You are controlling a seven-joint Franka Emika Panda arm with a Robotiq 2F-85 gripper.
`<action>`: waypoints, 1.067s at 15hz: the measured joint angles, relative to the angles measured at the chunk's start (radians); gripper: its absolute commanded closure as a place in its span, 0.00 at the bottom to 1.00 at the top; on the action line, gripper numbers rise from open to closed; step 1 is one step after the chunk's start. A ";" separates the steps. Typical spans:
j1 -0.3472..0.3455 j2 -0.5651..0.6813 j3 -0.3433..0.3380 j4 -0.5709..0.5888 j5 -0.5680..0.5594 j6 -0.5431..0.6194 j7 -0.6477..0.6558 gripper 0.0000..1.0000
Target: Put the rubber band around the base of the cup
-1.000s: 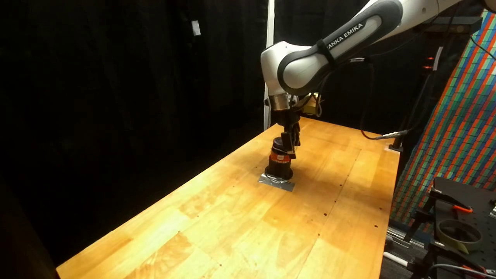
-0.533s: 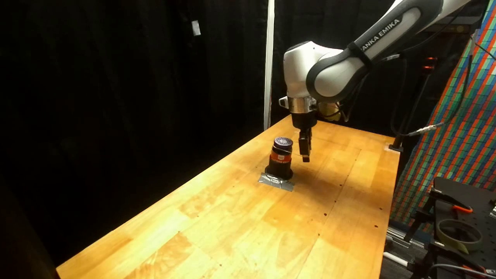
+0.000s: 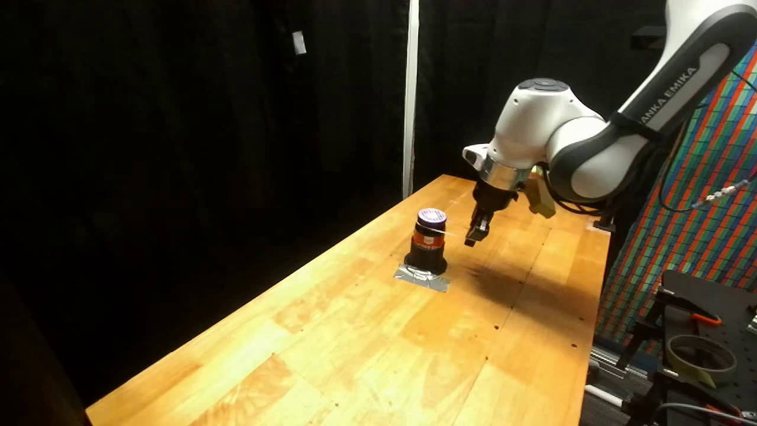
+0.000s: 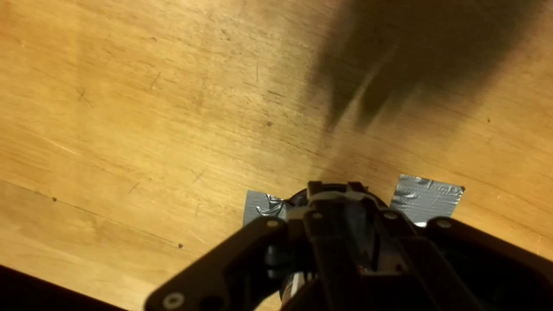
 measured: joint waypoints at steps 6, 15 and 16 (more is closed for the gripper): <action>0.264 0.017 -0.402 -0.134 -0.293 0.408 0.348 0.83; 0.699 0.326 -0.703 -0.236 0.091 0.932 0.366 0.88; 0.723 0.368 -0.701 -0.245 0.155 0.996 0.363 0.87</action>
